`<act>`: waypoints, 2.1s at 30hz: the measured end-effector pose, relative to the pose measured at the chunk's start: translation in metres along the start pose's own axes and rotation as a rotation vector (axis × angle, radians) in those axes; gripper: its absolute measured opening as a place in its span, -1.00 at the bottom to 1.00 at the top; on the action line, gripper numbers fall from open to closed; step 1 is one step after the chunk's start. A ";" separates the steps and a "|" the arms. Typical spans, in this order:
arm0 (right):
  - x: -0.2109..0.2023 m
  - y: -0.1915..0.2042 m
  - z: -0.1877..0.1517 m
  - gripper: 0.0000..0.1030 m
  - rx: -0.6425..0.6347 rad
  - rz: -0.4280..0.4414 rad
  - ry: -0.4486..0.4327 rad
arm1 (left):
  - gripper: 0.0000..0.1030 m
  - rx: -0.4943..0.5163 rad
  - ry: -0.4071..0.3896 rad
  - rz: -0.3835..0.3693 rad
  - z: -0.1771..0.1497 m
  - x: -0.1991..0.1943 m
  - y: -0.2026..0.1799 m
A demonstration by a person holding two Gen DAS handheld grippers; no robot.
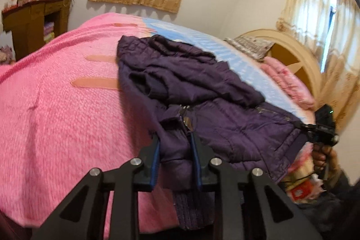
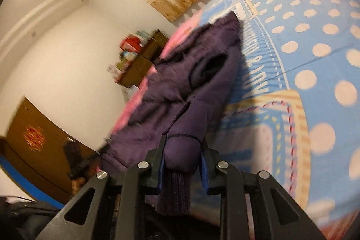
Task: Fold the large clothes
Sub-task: 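Grasp the ribbed knit end of the folded jacket with both grippers, then lift the knit end and fold it over the jacket with both grippers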
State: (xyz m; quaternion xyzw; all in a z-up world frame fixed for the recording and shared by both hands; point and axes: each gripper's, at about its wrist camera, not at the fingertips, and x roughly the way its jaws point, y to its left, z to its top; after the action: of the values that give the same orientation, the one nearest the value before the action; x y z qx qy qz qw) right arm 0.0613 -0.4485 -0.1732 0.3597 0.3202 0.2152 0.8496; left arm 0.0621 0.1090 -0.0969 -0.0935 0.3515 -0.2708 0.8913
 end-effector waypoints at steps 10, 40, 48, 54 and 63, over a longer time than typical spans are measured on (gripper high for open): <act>-0.016 0.065 0.069 -0.55 -0.030 0.145 -0.137 | -0.60 -0.092 -0.095 -0.184 0.069 -0.025 -0.006; 0.185 -0.004 0.262 0.58 -0.076 -0.312 -0.180 | 0.75 -0.309 -0.138 0.134 0.201 0.142 0.111; 0.290 0.064 0.222 0.57 -0.441 -0.419 0.153 | 0.74 0.131 0.013 0.185 0.188 0.213 0.000; 0.290 0.059 0.207 -0.49 -0.488 -0.487 0.106 | -0.47 0.109 0.062 0.194 0.186 0.235 0.016; 0.270 0.104 0.225 -0.55 -0.569 -0.521 -0.051 | -0.54 0.149 -0.097 0.275 0.210 0.211 -0.012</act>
State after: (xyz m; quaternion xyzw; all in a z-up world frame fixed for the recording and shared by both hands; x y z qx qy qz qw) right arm 0.3943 -0.3269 -0.0802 0.0213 0.3072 0.0632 0.9493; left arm 0.3272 -0.0217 -0.0592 0.0089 0.2965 -0.1665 0.9404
